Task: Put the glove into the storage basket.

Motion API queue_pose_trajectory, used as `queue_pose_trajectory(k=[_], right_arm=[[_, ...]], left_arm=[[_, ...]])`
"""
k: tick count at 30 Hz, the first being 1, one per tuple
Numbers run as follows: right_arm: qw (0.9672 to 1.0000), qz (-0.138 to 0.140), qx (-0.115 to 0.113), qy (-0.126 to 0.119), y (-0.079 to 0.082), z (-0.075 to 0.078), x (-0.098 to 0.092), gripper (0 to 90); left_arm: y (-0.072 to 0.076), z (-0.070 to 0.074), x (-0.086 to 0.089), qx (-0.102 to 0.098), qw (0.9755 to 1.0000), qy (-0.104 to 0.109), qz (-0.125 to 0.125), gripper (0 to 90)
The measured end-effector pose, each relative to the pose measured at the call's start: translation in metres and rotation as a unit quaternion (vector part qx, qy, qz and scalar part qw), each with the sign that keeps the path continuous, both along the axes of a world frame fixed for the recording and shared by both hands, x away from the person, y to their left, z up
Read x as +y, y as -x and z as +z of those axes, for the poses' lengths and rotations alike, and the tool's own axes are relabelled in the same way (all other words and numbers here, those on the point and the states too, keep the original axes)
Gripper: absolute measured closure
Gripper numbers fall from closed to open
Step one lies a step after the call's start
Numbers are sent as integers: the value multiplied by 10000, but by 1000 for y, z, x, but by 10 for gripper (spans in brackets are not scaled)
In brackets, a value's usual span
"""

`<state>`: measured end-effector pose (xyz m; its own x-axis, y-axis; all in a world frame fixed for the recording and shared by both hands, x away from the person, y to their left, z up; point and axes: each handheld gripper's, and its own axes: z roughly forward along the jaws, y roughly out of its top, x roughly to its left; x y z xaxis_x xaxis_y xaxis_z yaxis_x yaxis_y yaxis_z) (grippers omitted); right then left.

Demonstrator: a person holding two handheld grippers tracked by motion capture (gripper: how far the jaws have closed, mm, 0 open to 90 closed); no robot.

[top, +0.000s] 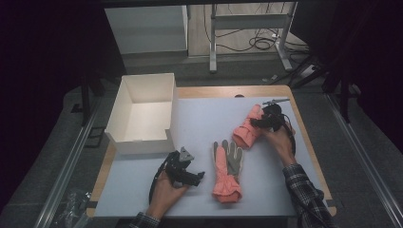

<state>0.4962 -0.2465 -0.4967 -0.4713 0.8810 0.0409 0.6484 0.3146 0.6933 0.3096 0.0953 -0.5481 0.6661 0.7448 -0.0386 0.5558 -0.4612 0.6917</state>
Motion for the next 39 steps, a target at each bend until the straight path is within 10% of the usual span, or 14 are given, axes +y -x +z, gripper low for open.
queue_pose_trajectory(k=[6,10,28,39], right_arm=[[9984,46,224,-525,4,-6,-9,726],[9988,95,170,-443,5,-3,-7,824],[9989,207,31,-411,14,29,-22,856],[9961,748,25,-461,34,47,-29,853]], left_arm=[[0,0,0,-2,10000,-1,0,32],[0,0,0,-15,10000,-18,-16,31],[0,0,0,-2,10000,-7,-8,32],[0,0,0,-18,10000,-23,-22,32]])
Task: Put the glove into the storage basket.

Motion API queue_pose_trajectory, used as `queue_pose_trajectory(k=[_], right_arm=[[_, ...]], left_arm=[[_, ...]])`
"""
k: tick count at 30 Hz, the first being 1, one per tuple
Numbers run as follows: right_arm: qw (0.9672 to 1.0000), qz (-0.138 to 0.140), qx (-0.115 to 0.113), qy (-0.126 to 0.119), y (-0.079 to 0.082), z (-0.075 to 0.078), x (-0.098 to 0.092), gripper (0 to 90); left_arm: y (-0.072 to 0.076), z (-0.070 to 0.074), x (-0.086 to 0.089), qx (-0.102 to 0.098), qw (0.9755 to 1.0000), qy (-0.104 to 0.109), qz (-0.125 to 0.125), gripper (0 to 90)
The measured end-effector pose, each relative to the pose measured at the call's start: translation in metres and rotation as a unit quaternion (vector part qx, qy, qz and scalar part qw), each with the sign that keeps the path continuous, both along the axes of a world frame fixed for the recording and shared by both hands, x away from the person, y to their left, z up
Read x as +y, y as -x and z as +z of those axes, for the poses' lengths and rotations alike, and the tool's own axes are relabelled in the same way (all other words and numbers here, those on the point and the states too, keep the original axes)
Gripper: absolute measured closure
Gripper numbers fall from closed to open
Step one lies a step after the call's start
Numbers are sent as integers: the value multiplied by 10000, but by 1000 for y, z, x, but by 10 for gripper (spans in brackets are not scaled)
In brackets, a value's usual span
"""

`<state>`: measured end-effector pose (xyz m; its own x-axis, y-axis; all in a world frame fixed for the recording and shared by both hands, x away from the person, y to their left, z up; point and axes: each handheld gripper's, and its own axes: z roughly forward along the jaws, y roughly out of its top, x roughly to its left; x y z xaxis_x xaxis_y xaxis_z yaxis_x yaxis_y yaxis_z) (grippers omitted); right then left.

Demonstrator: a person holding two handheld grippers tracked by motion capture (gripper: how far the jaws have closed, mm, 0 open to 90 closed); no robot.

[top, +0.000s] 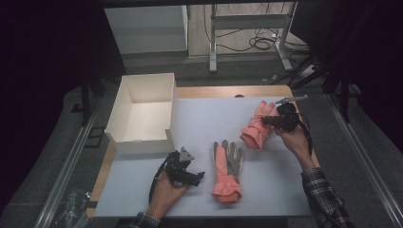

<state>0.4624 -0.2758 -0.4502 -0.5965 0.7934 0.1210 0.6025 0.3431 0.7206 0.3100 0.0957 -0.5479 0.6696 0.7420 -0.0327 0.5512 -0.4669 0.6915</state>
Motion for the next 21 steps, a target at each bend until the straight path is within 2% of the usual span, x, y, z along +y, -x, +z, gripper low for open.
queue_pose_trajectory(k=[6,12,16,21], right_arm=[[9995,315,-63,-77,18,9,1,853],[9976,669,-107,-155,37,19,8,853],[9949,978,-122,-215,52,24,17,853],[9889,1454,-161,-270,72,29,32,852]], left_arm=[[0,0,0,1,10000,3,4,31],[0,0,0,2,10000,1,0,32],[0,0,0,-9,10000,-12,-9,32],[0,0,0,-13,10000,1,1,31]])
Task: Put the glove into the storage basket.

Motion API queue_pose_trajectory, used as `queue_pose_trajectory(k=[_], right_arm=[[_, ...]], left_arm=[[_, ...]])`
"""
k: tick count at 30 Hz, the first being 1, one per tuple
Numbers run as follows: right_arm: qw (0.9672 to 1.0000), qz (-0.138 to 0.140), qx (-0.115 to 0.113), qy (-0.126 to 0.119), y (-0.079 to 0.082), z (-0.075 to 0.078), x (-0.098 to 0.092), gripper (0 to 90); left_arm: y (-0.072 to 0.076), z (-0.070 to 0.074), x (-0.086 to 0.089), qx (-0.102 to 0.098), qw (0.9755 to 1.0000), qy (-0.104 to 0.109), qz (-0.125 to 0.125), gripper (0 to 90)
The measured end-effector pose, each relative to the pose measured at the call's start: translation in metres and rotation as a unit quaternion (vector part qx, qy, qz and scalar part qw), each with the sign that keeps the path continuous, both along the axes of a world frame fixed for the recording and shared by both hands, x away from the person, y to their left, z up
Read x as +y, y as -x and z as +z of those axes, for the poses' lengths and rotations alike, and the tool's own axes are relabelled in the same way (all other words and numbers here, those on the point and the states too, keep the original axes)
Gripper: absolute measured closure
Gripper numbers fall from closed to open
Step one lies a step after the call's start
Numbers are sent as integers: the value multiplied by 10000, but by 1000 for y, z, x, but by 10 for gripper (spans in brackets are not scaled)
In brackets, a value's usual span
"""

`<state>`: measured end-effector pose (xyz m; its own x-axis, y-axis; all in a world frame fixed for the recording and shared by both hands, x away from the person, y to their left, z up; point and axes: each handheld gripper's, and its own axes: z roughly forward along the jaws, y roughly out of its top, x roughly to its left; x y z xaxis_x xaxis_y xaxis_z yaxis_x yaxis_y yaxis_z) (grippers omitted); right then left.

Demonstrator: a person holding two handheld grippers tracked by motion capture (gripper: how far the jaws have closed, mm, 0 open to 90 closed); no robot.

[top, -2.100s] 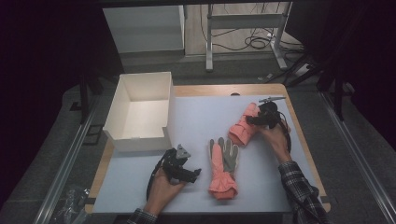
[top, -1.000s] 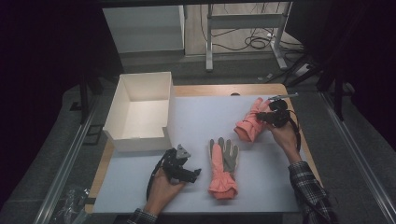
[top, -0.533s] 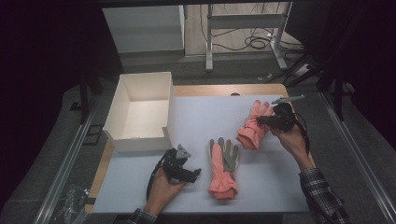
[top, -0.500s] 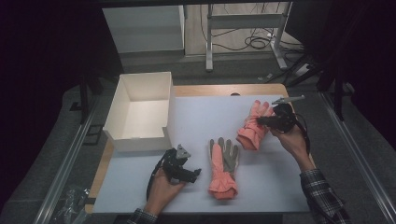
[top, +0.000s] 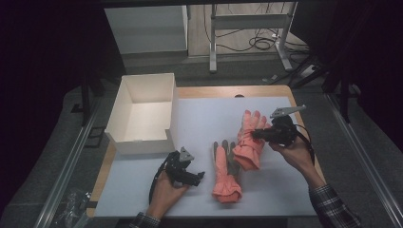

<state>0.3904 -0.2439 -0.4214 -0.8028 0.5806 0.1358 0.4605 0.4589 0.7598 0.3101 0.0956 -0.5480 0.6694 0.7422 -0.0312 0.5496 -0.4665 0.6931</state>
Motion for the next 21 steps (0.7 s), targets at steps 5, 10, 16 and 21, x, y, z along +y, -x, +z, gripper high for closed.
queue_pose_trajectory(k=[5,10,16,21], right_arm=[[9988,479,-22,22,22,2,19,852],[9962,870,17,29,38,0,37,852],[9927,1195,99,149,49,-11,61,849],[9908,1280,102,430,50,-28,74,844]], left_arm=[[0,0,0,2,10000,1,0,32],[0,0,0,21,10000,8,6,31],[0,0,0,19,10000,25,16,32],[0,0,0,10,10000,29,23,31]])
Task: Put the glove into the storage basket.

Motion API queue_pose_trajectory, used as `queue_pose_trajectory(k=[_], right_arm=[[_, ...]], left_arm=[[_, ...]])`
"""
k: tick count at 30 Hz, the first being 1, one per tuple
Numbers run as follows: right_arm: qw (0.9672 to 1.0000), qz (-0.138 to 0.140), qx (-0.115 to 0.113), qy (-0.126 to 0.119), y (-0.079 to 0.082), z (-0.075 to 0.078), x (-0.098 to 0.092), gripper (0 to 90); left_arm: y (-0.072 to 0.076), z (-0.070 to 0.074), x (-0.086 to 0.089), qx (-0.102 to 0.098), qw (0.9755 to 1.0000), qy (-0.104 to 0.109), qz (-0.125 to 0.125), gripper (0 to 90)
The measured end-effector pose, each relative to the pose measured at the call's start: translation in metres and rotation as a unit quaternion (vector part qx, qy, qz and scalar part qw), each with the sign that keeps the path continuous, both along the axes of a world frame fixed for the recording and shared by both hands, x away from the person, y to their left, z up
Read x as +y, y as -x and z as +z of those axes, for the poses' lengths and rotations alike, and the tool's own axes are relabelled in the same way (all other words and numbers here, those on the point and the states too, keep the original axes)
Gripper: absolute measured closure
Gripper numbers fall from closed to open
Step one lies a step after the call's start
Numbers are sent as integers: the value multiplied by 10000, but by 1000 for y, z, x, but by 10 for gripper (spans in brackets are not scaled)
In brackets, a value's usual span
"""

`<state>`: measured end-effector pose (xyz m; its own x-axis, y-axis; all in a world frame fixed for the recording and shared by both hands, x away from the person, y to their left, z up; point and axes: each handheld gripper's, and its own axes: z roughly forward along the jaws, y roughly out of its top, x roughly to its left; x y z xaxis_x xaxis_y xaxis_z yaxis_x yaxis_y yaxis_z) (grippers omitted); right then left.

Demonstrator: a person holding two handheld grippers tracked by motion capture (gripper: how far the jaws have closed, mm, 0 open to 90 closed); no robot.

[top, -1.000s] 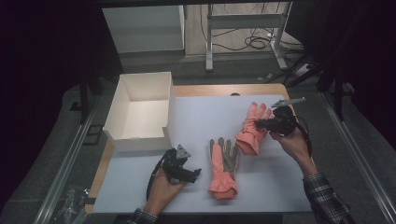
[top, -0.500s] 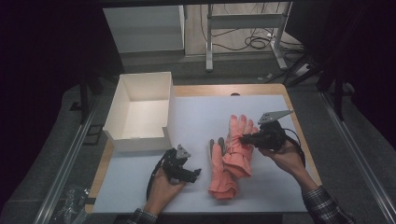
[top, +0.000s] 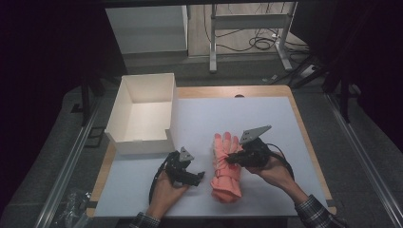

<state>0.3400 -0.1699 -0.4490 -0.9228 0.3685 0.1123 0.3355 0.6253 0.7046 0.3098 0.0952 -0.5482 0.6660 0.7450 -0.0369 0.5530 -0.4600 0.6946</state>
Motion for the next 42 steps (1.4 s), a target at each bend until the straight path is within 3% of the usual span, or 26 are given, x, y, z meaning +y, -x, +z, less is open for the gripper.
queue_pose_trajectory(k=[7,12,27,34,42], right_arm=[[9992,-169,-215,286,3,-16,7,843],[9994,-204,-154,252,3,-25,10,837],[9993,-237,-283,74,7,-11,3,605],[9987,-310,-404,1,9,-2,-4,567],[9969,-605,-484,-103,8,2,-27,547]], left_arm=[[0,0,0,2,10000,2,2,31],[0,0,0,-8,10000,-10,-8,32],[0,0,0,3,10000,-5,-3,32],[0,0,0,8,10000,-2,-3,32],[0,0,0,4,10000,0,-2,31]])
